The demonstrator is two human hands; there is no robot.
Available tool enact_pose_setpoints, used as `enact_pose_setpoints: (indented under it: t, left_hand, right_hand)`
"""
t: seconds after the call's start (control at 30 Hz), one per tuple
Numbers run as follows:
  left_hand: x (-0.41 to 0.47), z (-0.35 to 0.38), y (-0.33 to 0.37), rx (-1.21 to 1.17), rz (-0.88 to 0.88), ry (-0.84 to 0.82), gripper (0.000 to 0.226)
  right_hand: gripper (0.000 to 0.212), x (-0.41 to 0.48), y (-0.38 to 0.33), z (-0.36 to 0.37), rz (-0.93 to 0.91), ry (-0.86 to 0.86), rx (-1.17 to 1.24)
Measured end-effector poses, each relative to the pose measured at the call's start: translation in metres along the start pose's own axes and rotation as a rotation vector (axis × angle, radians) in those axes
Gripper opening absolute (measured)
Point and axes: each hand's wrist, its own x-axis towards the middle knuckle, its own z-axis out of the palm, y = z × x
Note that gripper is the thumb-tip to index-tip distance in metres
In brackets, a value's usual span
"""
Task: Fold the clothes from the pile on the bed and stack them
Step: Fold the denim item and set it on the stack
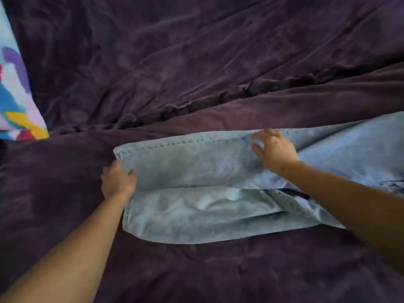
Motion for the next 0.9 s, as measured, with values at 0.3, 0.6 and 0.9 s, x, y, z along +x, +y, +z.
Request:
enact_pose_setpoints:
  t: [0.3, 0.6, 0.9]
  left_hand:
    - [0.085, 0.022, -0.013, -0.462, 0.093, 0.134, 0.025]
    - [0.068, 0.012, 0.034, -0.208, 0.472, 0.275, 0.035]
    - [-0.124, 0.088, -0.027, 0.09, 0.981, -0.114, 0.045]
  right_hand:
    - [0.027, 0.056, -0.05, 0.045, 0.135, 0.132, -0.045]
    - [0.045, 0.07, -0.063, 0.027, 0.147, 0.263, -0.016]
    - [0.053, -0.175, 0.017, 0.063, 0.132, 0.113, -0.178]
